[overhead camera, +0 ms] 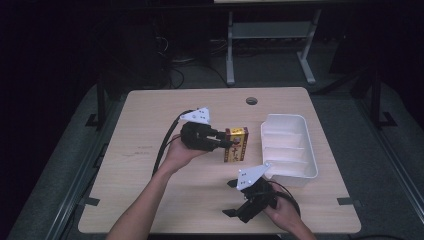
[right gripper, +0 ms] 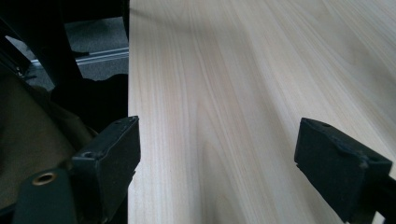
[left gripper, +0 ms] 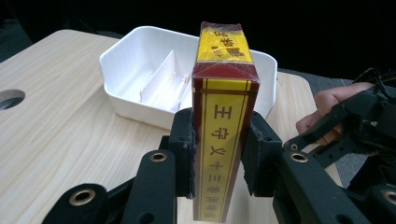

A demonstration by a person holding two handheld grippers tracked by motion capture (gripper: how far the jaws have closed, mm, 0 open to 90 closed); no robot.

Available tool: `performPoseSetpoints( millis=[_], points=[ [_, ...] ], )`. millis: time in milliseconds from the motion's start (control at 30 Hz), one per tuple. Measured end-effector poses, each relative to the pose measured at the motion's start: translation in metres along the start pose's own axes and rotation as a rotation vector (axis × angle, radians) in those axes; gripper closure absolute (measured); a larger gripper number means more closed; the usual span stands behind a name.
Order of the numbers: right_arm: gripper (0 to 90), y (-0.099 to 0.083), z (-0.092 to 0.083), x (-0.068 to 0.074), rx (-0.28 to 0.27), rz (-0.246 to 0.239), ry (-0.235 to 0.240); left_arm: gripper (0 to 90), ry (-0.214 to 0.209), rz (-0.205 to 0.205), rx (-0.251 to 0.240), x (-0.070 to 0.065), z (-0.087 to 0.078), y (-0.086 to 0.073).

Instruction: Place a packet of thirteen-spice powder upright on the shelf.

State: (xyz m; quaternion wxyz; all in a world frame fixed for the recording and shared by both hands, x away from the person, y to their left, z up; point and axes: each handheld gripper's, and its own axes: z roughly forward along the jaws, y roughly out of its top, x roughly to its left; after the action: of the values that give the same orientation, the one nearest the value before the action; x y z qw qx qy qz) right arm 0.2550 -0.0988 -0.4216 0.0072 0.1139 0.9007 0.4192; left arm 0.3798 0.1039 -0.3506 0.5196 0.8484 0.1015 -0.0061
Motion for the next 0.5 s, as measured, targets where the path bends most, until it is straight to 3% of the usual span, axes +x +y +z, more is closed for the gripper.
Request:
performPoseSetpoints(
  millis=[500],
  points=[
    [13.5,-0.003,-0.004,0.0,-0.002,-0.019,0.005,68.1,-0.028,0.012,-0.013,0.008,0.026,0.017]
  ],
)
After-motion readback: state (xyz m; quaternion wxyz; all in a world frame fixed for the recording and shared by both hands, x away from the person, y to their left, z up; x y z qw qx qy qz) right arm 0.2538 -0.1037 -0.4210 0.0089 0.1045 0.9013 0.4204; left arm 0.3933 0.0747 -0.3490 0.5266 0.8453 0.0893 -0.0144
